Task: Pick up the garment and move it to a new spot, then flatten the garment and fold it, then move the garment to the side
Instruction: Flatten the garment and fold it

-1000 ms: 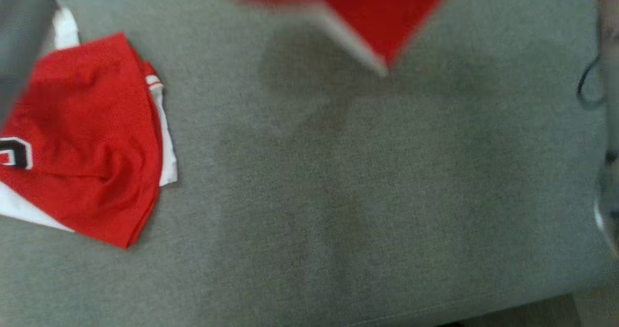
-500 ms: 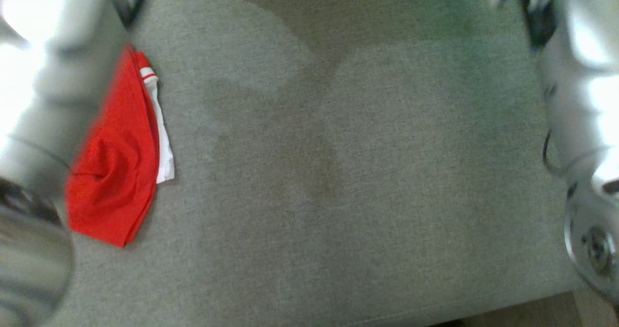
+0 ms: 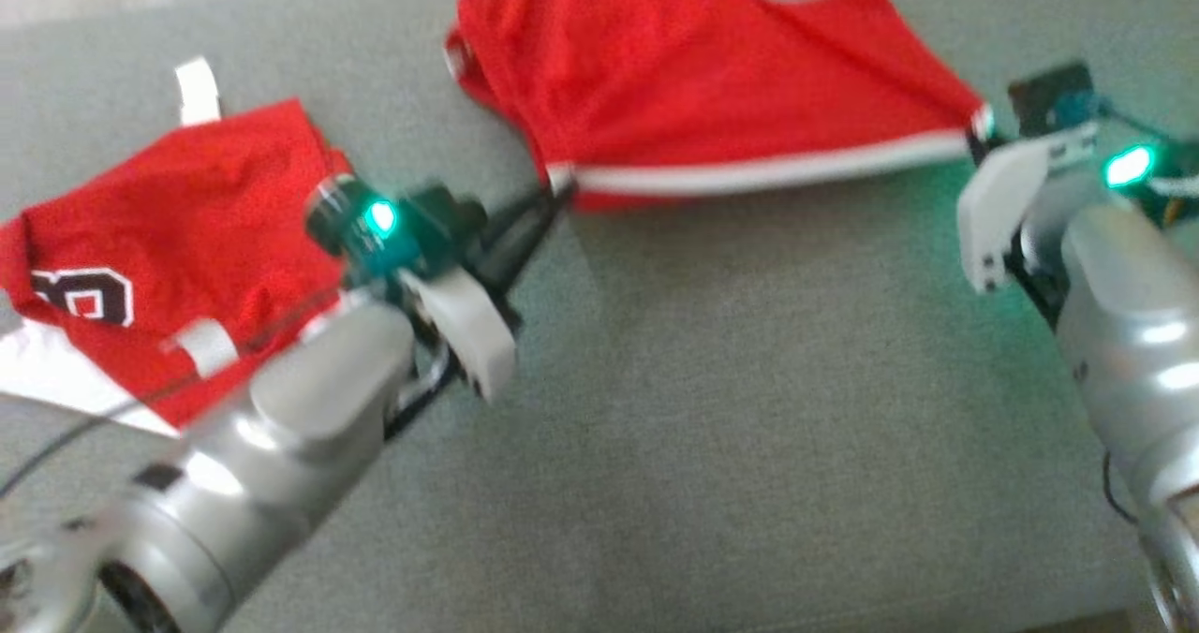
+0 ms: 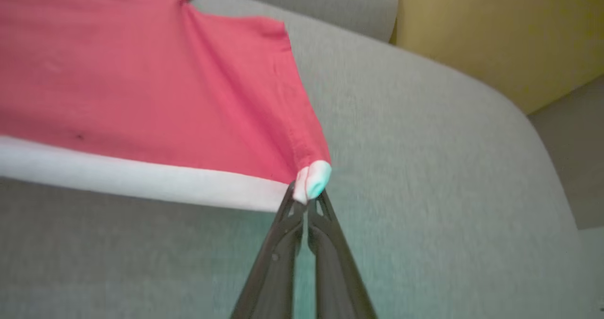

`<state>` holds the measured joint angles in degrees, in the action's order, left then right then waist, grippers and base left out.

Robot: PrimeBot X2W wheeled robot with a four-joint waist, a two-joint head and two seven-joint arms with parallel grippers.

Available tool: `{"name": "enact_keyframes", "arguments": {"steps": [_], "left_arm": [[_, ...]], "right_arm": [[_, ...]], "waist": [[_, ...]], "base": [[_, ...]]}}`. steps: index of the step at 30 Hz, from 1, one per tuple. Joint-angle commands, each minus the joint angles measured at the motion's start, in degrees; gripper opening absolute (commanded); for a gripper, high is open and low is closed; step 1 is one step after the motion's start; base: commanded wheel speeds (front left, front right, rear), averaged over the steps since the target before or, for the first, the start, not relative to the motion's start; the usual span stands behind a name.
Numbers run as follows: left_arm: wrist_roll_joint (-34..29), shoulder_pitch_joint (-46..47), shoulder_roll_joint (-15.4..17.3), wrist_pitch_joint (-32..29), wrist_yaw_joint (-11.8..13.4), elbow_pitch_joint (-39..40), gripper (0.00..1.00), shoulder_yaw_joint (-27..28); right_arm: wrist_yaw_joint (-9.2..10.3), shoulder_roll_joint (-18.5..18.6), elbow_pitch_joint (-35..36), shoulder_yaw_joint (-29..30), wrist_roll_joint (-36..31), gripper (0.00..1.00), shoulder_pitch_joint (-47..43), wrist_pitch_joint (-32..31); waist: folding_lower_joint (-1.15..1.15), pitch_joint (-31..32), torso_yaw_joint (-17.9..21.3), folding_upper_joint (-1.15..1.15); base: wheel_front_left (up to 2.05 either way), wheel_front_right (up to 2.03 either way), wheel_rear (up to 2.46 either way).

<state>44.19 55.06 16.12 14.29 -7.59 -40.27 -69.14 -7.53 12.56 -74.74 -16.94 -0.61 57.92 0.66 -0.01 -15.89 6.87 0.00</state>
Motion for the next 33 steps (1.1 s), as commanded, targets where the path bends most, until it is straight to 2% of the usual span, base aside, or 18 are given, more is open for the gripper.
{"name": "enact_keyframes", "arguments": {"steps": [1,8,12,16,21,24,30,33], "left_arm": [[-0.4,0.1,1.6,0.7,0.1,1.8,0.00,0.7],[0.5,-8.7,1.3,0.6,2.4,6.8,0.00,-0.4],[1.1,-13.0,1.8,0.0,4.4,11.1,0.00,-1.1],[1.5,-16.6,2.7,-1.7,6.4,16.2,0.00,-1.8],[1.6,-18.9,4.1,-3.7,8.8,22.5,0.00,-2.2],[1.6,-18.0,5.3,-4.5,10.7,25.5,0.00,-1.2],[1.8,-14.3,6.0,-5.3,12.9,25.8,0.00,1.7],[2.1,-13.1,6.0,-5.4,13.3,25.3,0.00,2.7]], "right_arm": [[0.04,1.7,0.9,-2.5,2.3,0.00,-1.7,-2.1],[0.04,5.9,3.7,-12.8,12.0,0.00,-8.8,-6.2],[0.04,9.5,9.9,-16.0,20.0,0.00,-13.6,-9.2],[0.04,15.1,17.5,-17.7,26.8,0.00,-19.0,-12.5],[0.04,21.6,27.3,-15.9,31.3,0.00,-25.1,-15.2],[0.04,23.8,34.3,-11.5,30.6,0.00,-27.0,-15.1],[0.04,21.8,41.0,-3.0,24.5,0.00,-25.2,-14.9],[0.04,20.3,42.5,-1.0,22.0,0.00,-23.7,-14.9]], "waist": [[0.01,3.1,-0.7,0.00],[0.01,9.6,-0.7,0.00],[0.01,12.6,-0.4,0.00],[0.01,14.3,-0.3,0.00],[0.01,14.1,-0.5,0.00],[0.01,12.2,-1.2,0.00],[0.01,7.8,-3.2,0.00],[0.01,6.3,-3.9,0.00]], "base": [[0.00,0.00,0.00],[0.00,0.00,0.00],[0.00,0.00,0.00],[0.00,0.00,0.00],[0.00,0.00,0.00],[0.00,0.00,0.00],[0.00,0.00,0.00],[0.00,0.00,0.00]]}}
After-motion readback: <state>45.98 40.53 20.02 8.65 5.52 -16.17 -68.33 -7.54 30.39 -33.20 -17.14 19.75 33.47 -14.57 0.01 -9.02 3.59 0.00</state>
